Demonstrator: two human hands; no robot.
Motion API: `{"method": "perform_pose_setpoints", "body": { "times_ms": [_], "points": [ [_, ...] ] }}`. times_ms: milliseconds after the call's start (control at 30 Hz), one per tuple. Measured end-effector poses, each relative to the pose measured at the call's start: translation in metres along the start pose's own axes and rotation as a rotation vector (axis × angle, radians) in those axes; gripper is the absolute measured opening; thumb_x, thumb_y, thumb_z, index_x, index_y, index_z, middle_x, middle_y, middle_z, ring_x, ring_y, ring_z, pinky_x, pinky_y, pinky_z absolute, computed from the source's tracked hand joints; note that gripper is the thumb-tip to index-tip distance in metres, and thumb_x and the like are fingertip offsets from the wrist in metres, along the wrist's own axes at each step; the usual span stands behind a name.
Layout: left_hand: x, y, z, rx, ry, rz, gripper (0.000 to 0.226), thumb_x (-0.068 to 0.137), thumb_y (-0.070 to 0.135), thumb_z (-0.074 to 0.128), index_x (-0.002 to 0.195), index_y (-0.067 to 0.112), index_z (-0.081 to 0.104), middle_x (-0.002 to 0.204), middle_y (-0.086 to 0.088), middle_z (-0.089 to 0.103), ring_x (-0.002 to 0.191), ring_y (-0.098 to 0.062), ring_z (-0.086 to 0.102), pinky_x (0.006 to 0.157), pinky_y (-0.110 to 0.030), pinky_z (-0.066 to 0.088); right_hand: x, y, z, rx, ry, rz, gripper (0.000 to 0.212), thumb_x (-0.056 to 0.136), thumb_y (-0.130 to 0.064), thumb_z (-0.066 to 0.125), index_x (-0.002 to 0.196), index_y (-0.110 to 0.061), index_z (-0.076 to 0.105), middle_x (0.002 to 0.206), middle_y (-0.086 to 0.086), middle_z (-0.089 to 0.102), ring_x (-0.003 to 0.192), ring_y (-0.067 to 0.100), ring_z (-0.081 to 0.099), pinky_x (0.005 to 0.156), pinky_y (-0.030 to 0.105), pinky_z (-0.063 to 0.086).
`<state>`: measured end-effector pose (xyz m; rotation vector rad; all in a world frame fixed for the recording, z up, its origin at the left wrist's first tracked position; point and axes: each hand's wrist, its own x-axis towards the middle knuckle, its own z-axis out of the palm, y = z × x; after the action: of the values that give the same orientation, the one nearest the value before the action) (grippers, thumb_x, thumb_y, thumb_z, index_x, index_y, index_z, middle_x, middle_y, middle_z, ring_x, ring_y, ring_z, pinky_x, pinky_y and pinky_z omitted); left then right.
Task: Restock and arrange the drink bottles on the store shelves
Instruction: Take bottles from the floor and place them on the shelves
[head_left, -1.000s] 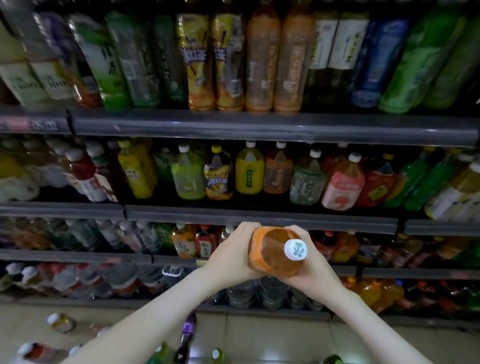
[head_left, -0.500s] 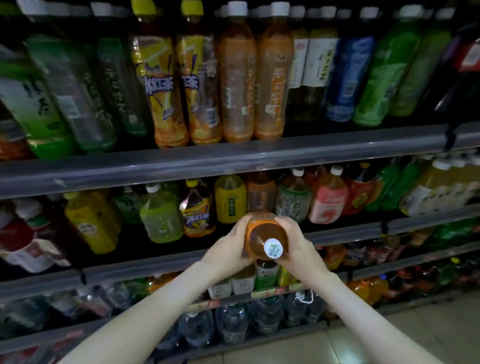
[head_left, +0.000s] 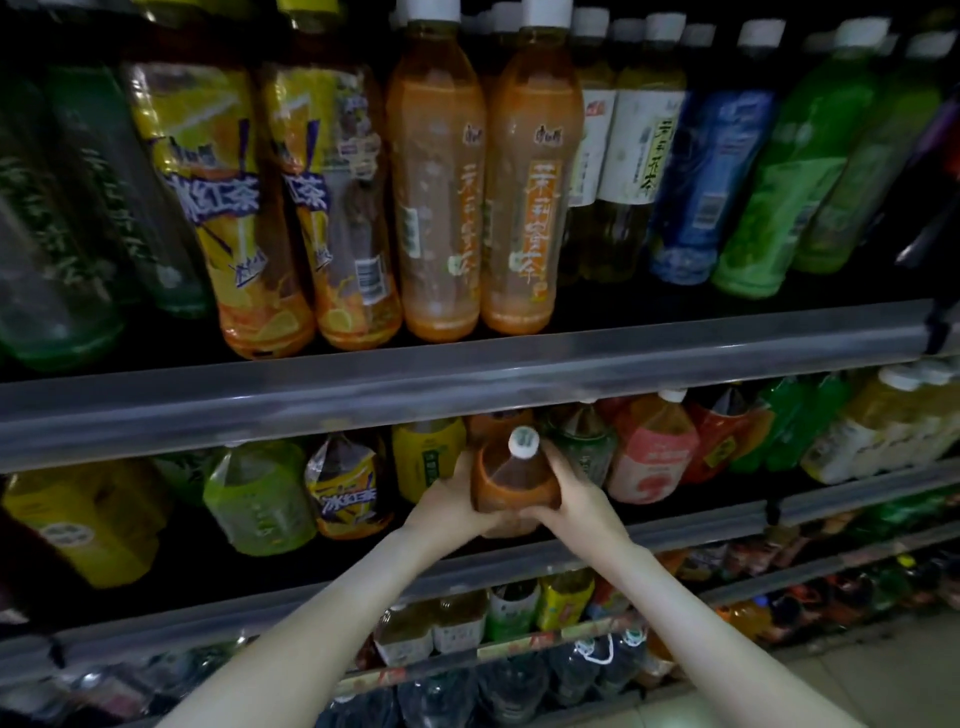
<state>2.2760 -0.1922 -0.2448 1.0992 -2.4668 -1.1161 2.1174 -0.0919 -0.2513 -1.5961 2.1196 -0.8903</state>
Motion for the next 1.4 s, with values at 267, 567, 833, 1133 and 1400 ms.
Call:
{"method": "perform_pose_setpoints", "body": {
  "times_ms": [267, 567, 833, 1133, 1400],
  "points": [
    [0.007, -0.003, 0.027, -0.089, 0.133, -0.021, 0.081, 0.092, 0.041, 0.057, 0.151, 0.019, 0.005, 0.133, -0.009, 0.056, 0.111, -0.026, 0.061, 0.091, -0.039, 0.051, -0.029, 0.002, 0.015, -0.036, 0.056, 0.064, 0.078, 0.097, -0.014, 0.051, 0.153, -0.036, 0.002, 0.160, -0.006, 0.011, 0.125, 0.016, 0.049, 0.094, 0.029, 0.048],
    [-0.003, -0.004, 0.056, 0.001, 0.221, -0.097, 0.086, 0.095, 0.037, 0.052, 0.151, 0.007, -0.005, 0.156, -0.021, 0.015, 0.117, -0.040, 0.053, 0.085, -0.047, 0.053, -0.141, 0.051, 0.042, -0.060, -0.064, 0.411, 0.064, 0.093, -0.015, 0.056, 0.149, -0.023, 0.026, 0.144, -0.001, 0.038, 0.105, 0.018, 0.056, 0.094, 0.027, 0.044],
    [-0.084, 0.022, 0.149, 0.019, 0.010, 0.105, 0.079, 0.094, 0.021, 0.052, 0.152, 0.021, -0.001, 0.160, -0.010, -0.007, 0.146, -0.029, 0.006, 0.116, -0.033, 0.013, -0.217, 0.133, 0.038, -0.081, -0.148, 0.677, 0.052, 0.091, -0.008, 0.057, 0.140, -0.011, 0.042, 0.134, 0.011, 0.051, 0.112, 0.025, 0.056, 0.094, 0.021, 0.035],
    [-0.076, 0.016, 0.299, 0.203, -0.495, -0.082, 0.064, 0.098, 0.022, 0.042, 0.152, 0.018, 0.009, 0.160, -0.004, 0.008, 0.143, -0.023, 0.021, 0.112, -0.027, 0.022, -0.285, 0.281, 0.042, -0.016, -0.262, 0.902, 0.040, 0.085, 0.000, 0.063, 0.125, -0.001, 0.057, 0.116, 0.011, 0.062, 0.110, 0.031, 0.059, 0.087, 0.025, 0.039],
    [-0.037, -0.020, 0.478, 0.133, -0.538, -0.310, 0.062, 0.097, 0.022, 0.043, 0.151, 0.020, 0.014, 0.159, -0.003, 0.012, 0.139, -0.022, 0.030, 0.111, -0.030, 0.028, -0.296, 0.433, 0.068, -0.110, -0.492, 0.909, 0.054, 0.093, -0.010, 0.053, 0.145, -0.010, 0.034, 0.134, 0.014, 0.049, 0.118, 0.028, 0.052, 0.100, 0.033, 0.040]
  ]
}}
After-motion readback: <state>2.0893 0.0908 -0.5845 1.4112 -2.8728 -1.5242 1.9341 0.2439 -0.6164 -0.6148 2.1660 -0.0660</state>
